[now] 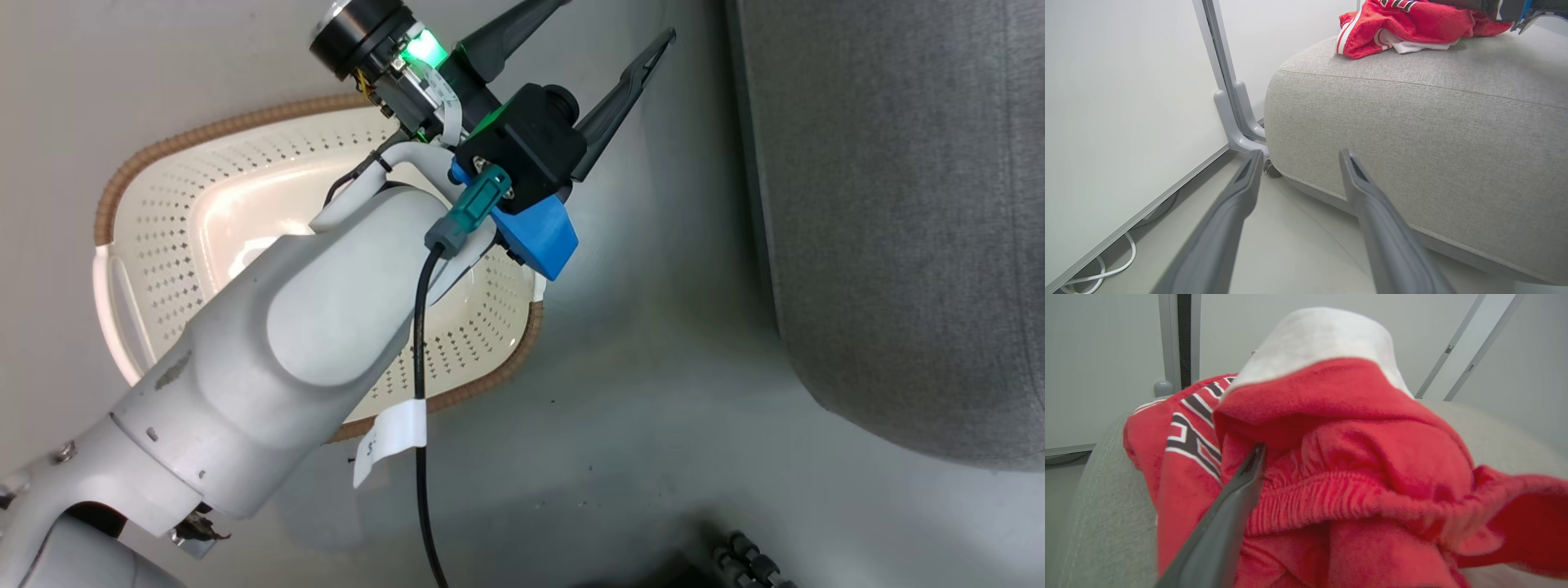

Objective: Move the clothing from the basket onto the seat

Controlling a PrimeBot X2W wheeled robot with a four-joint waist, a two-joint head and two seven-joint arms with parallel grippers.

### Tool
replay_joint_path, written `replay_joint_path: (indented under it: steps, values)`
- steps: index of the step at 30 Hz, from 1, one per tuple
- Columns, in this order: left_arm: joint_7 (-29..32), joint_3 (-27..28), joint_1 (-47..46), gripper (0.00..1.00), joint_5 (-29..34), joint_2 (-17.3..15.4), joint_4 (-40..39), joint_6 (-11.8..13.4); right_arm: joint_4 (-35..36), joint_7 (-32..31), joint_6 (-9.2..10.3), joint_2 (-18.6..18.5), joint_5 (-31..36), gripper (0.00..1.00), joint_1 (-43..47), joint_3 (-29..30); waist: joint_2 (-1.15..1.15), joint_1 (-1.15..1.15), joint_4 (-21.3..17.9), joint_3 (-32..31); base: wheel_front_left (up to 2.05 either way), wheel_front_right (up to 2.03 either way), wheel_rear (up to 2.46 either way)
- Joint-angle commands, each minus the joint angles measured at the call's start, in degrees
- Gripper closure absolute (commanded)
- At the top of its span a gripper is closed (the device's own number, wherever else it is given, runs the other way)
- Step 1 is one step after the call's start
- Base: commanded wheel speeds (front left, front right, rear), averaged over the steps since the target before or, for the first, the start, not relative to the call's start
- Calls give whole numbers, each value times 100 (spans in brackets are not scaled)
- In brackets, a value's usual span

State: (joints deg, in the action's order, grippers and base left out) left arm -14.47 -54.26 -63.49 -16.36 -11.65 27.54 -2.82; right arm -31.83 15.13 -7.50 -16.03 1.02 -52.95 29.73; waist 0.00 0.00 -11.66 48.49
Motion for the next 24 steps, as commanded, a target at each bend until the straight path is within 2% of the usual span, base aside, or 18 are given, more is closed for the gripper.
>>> replay_joint_path:
  steps: [1, 8, 16, 24]
  values:
    - [-32, 7, 95, 0, -43, 29, 34, 38, 139, 3, 1, 47, -85, 0, 310, -3, 0, 0, -8, -161, 0, 0, 0]
    - [-72, 60, 463, 0, -214, 233, 190, 55, 752, 4, 1, 358, -201, 0, 1595, -18, 0, 0, -40, -920, 0, 0, 0]
    - [-77, 453, 1121, 0, -367, 202, 67, 131, 1722, 4, 1, 705, -178, 0, 2515, -474, 0, 0, -64, -1882, 0, 0, 0]
    - [-75, 1305, 2030, 0, -463, 103, -163, 296, 2451, 3, 1, 792, -312, 0, 3060, -1664, 0, 0, 265, -2830, 0, 0, 0]
